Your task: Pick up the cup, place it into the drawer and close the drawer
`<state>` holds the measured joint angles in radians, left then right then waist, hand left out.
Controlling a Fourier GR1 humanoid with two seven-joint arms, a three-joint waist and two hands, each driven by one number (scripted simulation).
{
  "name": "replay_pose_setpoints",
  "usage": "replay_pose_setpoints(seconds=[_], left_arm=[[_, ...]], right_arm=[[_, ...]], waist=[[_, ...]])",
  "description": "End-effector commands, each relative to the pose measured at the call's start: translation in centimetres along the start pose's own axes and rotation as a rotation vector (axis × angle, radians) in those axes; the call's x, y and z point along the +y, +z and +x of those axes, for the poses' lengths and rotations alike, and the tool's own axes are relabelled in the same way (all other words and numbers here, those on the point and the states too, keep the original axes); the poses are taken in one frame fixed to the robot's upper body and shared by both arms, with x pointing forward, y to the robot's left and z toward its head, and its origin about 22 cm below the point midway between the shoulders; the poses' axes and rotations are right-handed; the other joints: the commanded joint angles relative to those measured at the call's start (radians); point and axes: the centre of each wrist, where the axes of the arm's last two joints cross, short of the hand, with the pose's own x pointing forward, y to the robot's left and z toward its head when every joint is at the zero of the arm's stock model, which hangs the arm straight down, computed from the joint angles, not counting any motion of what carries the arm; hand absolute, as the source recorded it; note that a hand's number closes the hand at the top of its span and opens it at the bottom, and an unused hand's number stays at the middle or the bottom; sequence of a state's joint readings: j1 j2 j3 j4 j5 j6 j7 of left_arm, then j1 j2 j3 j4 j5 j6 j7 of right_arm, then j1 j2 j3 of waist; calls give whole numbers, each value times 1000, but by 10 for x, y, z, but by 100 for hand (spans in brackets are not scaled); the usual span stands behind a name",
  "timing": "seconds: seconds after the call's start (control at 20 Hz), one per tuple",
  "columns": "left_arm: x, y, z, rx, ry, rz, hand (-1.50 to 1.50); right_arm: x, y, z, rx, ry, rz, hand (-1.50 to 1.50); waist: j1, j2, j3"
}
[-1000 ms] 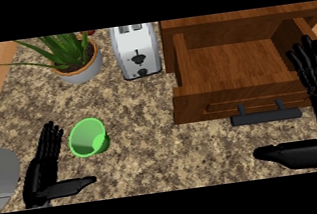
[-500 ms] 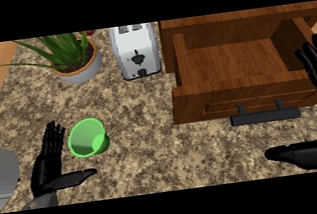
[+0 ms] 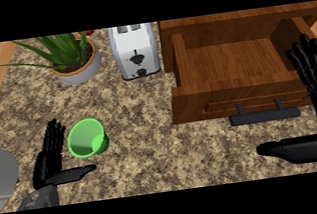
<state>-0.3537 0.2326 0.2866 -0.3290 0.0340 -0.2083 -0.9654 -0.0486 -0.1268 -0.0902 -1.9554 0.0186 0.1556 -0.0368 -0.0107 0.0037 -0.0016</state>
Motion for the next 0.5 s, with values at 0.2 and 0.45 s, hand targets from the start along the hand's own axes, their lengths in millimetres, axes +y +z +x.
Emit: replay_pose_setpoints(seconds=[0.2, 0.45], left_arm=[[-15, 1, -10, -41, 28, -37, -150], [-24, -16, -3, -56, 52, -17, -150]], right_arm=[[26, -18, 2, -24, -6, 5, -150], [5, 10, 11, 5, -15, 30, -150]], waist=[[-7, 5, -2], [-12, 2, -1]])
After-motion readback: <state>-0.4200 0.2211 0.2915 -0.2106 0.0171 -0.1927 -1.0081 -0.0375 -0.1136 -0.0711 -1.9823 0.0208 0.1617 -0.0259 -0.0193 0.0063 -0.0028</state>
